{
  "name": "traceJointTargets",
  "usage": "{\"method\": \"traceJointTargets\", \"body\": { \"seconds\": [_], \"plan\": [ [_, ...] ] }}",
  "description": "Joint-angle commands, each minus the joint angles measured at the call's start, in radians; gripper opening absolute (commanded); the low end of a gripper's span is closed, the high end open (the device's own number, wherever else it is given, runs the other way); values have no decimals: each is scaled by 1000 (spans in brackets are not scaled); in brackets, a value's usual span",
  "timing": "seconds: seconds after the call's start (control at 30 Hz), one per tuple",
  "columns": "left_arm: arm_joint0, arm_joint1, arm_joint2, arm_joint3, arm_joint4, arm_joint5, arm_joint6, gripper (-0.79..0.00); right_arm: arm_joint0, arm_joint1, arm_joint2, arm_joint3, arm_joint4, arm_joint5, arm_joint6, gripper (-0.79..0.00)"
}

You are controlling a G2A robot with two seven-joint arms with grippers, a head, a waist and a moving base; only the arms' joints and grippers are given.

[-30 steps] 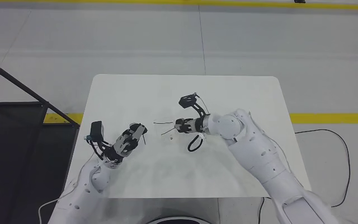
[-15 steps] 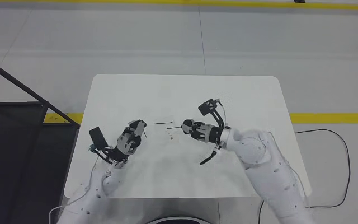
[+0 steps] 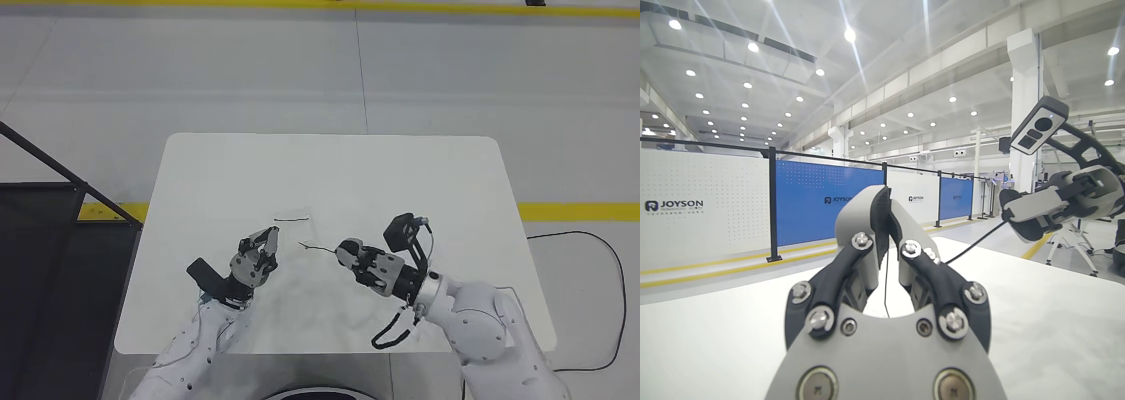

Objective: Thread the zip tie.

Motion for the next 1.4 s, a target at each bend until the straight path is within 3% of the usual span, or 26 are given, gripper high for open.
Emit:
{"method": "traceJointTargets", "body": {
  "seconds": [0.0, 0.27, 0.43, 0.67, 0.8, 0.93, 1.37],
  "plan": [
    [0, 0, 0, 0, 0, 0, 0, -785, 0, 0, 0, 0, 0, 0, 0, -785],
    [2, 0, -5, -13, 10, 14, -28, -785, -5, -2, -3, 3, 25, 15, -25, -785],
    [13, 8, -38, -62, 49, 7, -48, -785, 1, -1, 28, 36, 226, 3, -35, -785],
    [48, 28, -91, -133, 164, -29, -72, -785, 16, 8, 75, 90, 490, -21, 73, -785],
    [72, 32, -108, -162, 192, -6, -58, -785, 43, 11, 79, 129, 617, -12, 144, -785],
    [85, 24, -98, -162, 196, 90, -26, -785, 67, 15, 78, 150, 646, 8, 184, -785],
    [88, 23, -98, -169, 194, 92, -44, -785, 58, 13, 66, 144, 656, 5, 156, -785]
  ]
}}
